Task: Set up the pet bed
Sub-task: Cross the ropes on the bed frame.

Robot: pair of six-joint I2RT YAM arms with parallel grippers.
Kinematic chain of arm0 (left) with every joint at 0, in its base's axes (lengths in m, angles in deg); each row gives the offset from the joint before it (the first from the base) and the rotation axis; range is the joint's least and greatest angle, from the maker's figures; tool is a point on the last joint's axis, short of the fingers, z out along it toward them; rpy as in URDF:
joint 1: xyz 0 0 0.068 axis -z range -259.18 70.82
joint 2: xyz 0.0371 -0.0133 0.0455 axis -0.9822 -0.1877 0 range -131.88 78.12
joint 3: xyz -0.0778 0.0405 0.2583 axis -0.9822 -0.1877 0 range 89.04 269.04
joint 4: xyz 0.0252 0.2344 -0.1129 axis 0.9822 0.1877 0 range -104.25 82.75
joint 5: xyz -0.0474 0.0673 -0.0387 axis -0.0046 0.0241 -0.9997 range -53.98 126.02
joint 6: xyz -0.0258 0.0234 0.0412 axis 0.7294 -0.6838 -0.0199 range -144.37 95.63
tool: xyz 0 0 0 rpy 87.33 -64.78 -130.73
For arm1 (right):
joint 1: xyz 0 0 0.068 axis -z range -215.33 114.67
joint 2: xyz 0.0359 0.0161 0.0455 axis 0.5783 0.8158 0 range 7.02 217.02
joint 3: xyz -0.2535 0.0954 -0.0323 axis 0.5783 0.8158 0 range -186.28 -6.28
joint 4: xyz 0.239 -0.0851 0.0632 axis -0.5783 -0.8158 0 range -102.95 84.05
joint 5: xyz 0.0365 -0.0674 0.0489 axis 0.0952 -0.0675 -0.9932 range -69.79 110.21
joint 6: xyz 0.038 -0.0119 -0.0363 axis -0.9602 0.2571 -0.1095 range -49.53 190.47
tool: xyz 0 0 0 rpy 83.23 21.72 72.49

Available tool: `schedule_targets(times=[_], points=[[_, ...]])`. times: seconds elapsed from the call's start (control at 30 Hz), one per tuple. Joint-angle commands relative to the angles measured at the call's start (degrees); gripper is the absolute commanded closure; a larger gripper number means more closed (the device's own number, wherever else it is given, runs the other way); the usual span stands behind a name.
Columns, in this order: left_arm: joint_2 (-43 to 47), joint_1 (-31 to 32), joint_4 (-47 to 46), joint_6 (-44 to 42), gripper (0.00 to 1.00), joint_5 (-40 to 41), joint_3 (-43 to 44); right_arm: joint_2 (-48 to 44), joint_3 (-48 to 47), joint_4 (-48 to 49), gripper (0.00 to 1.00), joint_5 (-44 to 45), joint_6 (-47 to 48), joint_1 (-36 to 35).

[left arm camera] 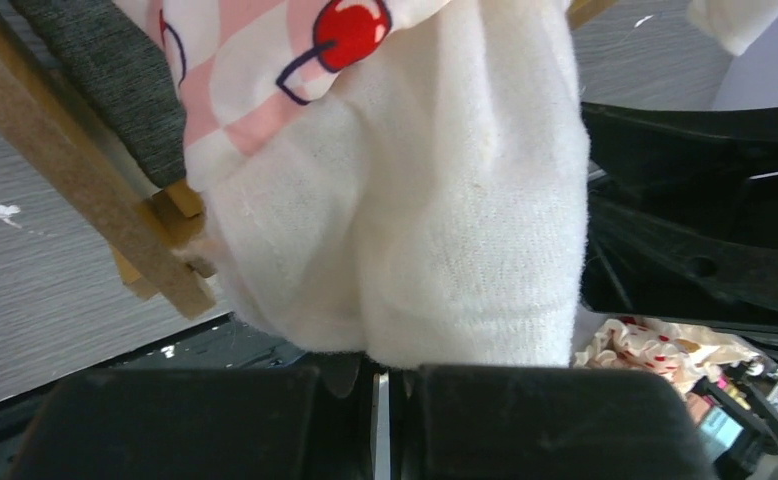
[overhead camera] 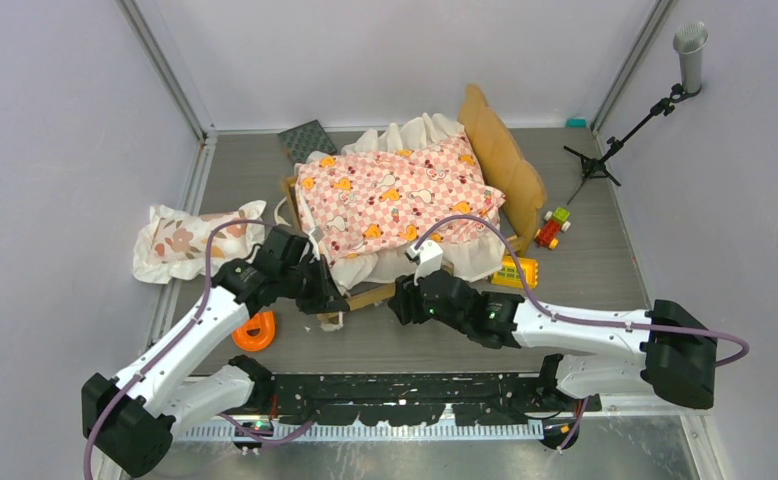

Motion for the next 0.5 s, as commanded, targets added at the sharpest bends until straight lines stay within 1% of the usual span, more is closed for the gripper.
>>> schedule_targets(times=[0.0, 0.17, 0.23, 0.33, 0.4, 0.47], points=[[1.22, -0.02, -5.38, 2.93, 1.00, -3.08, -0.19, -1.85, 1.48, 5.40, 0.47, -0.71, -0.69, -0.31], [0.76, 0.06, -6.70, 3.45, 1.00, -4.35, -0.40, -1.52, 1.93, 5.72, 0.47, -0.86, -1.31, -0.30], [0.64, 0.06, -6.10, 2.51, 0.98, -3.45, -0.96, -1.56, 2.34, 5.85, 0.47, -0.89, -1.50, -0.27], [1.34, 0.06, -2.67, 0.16, 0.88, 1.55, -2.18, -1.94, 2.91, 5.93, 0.46, -0.97, -1.72, -0.30], [2.72, 0.06, -0.24, -0.83, 0.78, 5.42, -3.57, -2.38, 3.39, 5.90, 0.46, -0.77, -1.81, -0.29], [4.94, 0.05, 1.05, -0.65, 0.67, 7.58, -5.25, -2.67, 3.85, 6.00, 0.46, -0.59, -1.95, -0.30]])
